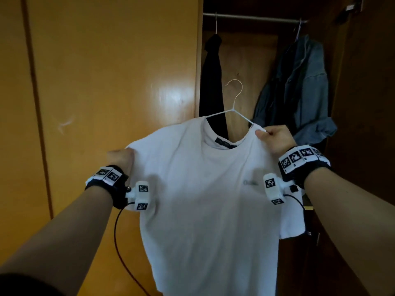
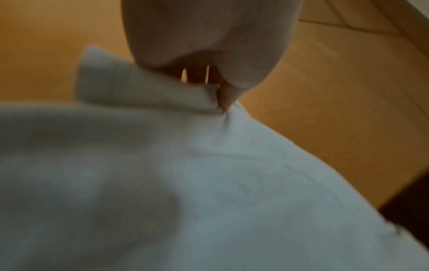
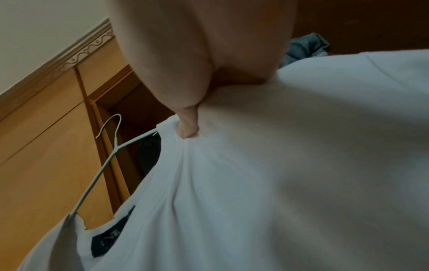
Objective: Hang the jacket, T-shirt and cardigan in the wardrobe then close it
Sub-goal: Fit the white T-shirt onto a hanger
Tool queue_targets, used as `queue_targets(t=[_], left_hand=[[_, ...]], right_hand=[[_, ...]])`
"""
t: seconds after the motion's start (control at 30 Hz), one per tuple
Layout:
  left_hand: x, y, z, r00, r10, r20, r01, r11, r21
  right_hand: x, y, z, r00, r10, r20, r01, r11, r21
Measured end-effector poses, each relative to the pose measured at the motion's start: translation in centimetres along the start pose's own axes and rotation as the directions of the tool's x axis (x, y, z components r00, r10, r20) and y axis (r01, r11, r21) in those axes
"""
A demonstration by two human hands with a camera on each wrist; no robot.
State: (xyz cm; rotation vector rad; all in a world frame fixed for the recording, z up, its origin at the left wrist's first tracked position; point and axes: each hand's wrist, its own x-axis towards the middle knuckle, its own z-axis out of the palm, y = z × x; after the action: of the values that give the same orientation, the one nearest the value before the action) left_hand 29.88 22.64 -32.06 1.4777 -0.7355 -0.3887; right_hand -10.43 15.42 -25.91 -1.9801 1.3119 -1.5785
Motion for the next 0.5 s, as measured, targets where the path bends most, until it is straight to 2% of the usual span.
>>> queue_targets(t=[0.1,0.13,0.17,0.2,0.27,0.3,0.33,0.37,0.5], left_hand=[[-0.5,1.6,0.4,0.994,0.108,0.029,-0.110,0.988,0.112],[-0.7,2.3,0.7,0.980,0.195,0.043,-0.199,0.973,0.117],[-1.2,3.2,1.2,0.945,0.308,0.106,-0.319,0.942,0.106],[-2.0,4.1,1.9,0.883,0.418,0.215,-0.444,0.892,0.087],[-4.0,5.7,3.2,0.699,0.538,0.471,-0.645,0.758,0.091],[-4.8,6.4,4.0,0.621,0.566,0.543,-0.715,0.693,0.095],[-5.2,6.6,4.7,0.574,0.591,0.567,-0.758,0.645,0.096],[-5.2,6.6,5.1,0.556,0.620,0.553,-0.780,0.620,0.090],[-4.7,6.3,5.7,0.600,0.640,0.480,-0.737,0.676,0.020]], right_hand=[[0.4,-0.1,0.2,1.000,0.000,0.031,0.000,1.000,-0.003],[0.5,-0.2,0.4,0.999,-0.004,0.037,0.004,1.000,-0.007],[0.7,-0.1,0.7,0.999,-0.016,0.048,0.016,1.000,-0.007],[0.9,-0.1,1.0,0.998,-0.030,0.059,0.030,1.000,-0.006],[1.0,-0.2,1.7,0.994,-0.051,0.092,0.052,0.999,-0.012],[1.1,-0.3,2.0,0.992,-0.060,0.110,0.063,0.998,-0.016],[1.2,-0.4,2.2,0.989,-0.068,0.128,0.071,0.997,-0.022],[1.2,-0.4,2.3,0.987,-0.069,0.143,0.074,0.997,-0.025],[0.6,-0.7,1.3,0.969,-0.080,0.233,0.081,0.997,0.005]])
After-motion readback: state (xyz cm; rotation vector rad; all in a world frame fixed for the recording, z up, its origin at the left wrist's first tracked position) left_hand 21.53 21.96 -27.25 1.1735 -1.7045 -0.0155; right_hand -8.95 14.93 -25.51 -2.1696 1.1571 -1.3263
